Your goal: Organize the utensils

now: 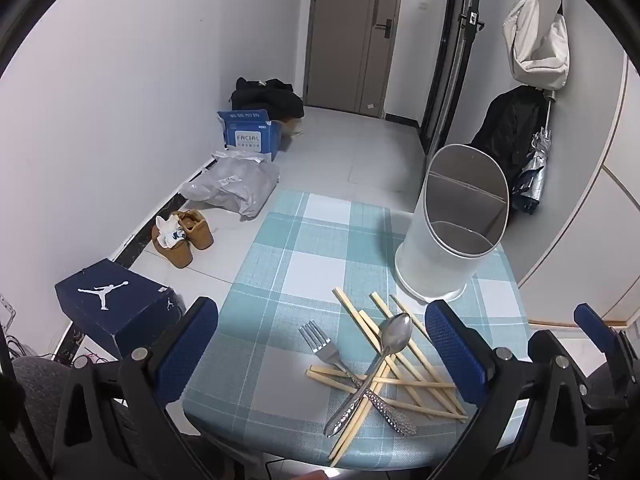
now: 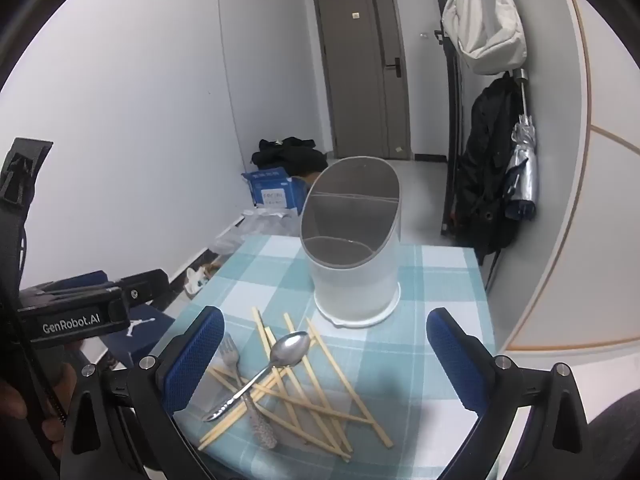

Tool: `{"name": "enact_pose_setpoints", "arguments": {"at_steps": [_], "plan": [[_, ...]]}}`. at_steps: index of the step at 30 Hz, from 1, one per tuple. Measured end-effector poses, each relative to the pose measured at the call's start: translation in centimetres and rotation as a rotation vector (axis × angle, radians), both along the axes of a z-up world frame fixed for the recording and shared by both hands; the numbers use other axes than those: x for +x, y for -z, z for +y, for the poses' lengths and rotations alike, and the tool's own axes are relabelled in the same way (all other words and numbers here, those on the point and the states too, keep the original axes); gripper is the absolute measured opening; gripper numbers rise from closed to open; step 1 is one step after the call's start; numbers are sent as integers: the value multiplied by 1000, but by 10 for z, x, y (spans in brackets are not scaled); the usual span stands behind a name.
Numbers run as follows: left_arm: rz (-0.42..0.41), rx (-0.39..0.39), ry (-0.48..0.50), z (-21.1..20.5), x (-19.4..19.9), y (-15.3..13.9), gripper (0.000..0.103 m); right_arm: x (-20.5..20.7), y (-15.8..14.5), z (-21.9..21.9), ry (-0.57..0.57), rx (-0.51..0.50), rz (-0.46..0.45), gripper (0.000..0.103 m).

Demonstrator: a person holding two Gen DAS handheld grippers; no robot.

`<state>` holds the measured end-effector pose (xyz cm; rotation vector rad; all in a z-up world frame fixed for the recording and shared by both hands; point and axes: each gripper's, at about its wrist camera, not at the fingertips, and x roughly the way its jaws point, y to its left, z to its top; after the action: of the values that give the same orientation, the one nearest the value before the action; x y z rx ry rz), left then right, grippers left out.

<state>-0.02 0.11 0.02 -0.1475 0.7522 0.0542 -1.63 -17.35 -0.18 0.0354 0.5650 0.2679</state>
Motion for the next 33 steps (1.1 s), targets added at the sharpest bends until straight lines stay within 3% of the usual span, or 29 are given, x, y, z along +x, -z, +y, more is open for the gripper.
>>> {"name": "enact_pose_setpoints", "arguments": {"at_steps": [8, 33], "plan": [[-27, -1, -2, 0, -6, -2, 102, -1, 0, -1, 13, 2, -1, 102], [21, -17, 10, -2, 0, 8, 102, -2, -3, -5, 15, 10, 6, 102]]}}
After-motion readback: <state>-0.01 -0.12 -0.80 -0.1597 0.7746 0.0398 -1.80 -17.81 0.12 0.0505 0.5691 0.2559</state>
